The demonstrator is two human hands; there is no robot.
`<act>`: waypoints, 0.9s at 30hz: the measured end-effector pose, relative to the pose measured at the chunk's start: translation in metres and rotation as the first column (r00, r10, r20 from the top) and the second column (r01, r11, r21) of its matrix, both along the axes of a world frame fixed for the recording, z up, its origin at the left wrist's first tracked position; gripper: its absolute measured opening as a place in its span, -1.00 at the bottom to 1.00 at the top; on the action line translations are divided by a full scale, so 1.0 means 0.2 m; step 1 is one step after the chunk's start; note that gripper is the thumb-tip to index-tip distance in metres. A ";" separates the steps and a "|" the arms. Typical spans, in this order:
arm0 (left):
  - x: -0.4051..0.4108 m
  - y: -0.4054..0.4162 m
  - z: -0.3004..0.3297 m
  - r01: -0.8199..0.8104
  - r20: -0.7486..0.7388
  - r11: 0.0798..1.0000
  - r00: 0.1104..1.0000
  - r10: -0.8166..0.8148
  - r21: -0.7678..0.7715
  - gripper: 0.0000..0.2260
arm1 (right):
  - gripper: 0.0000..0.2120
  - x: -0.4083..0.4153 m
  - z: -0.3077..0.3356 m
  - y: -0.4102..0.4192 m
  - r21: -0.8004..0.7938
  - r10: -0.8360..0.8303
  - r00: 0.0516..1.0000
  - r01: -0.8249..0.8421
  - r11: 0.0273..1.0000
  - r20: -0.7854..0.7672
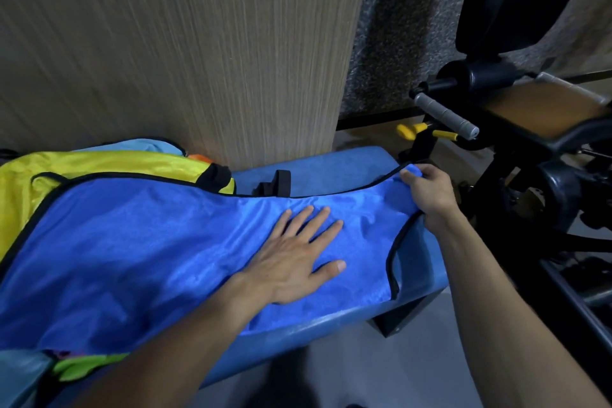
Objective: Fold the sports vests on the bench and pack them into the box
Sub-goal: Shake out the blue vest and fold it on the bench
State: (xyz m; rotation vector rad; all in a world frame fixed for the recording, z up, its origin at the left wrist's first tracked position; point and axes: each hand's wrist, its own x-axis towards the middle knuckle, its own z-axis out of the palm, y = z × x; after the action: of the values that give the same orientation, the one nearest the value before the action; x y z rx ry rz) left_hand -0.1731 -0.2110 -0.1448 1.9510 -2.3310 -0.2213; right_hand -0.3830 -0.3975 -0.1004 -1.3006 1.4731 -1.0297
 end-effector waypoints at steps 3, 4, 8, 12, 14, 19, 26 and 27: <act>-0.01 0.00 0.01 0.001 0.027 1.000 1.000 -0.002 0.026 -0.34 | -0.89 0.00 0.02 0.00 -0.010 -0.035 0.992 0.037 0.999 0.118; -0.02 0.00 0.01 -0.007 0.036 0.999 0.999 0.005 0.047 -0.32 | -0.87 -0.02 0.03 0.00 -0.024 -0.057 0.988 0.061 0.998 0.140; -0.22 -0.04 0.00 0.014 0.027 0.997 1.000 -0.016 0.076 -0.27 | -0.84 -0.17 0.11 0.02 -0.090 -0.136 0.978 0.152 0.984 0.158; -0.51 -0.15 0.02 0.062 -0.090 0.996 0.994 -0.056 0.064 -0.30 | -0.85 -0.37 0.24 0.04 -0.199 -0.202 0.974 0.220 0.955 0.103; -0.61 -0.19 0.06 0.079 -0.185 0.995 0.980 -0.066 0.063 -0.35 | -0.83 -0.43 0.32 0.04 -0.240 -0.234 0.969 0.247 0.939 0.082; -0.51 -0.12 0.14 0.081 -0.224 0.963 0.964 -0.141 -0.255 -0.54 | -0.83 -0.41 0.50 0.09 -0.325 -0.244 0.969 0.241 0.914 0.030; -0.15 0.14 0.04 0.025 0.005 0.998 1.000 -0.025 -0.051 -0.45 | -0.76 0.01 0.49 0.39 -0.168 0.113 0.988 -0.094 0.981 0.107; -0.16 0.14 0.03 0.013 -0.007 1.000 1.000 -0.013 -0.005 -0.43 | -0.73 0.07 0.48 0.43 -0.130 0.161 0.979 -0.145 0.981 0.125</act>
State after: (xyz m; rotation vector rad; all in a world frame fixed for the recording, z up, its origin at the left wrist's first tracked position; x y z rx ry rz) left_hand -0.2047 -0.1837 -0.1380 1.9295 -2.3387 -0.2222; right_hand -0.3688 -0.3112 -0.0051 -1.3780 1.2055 -1.0958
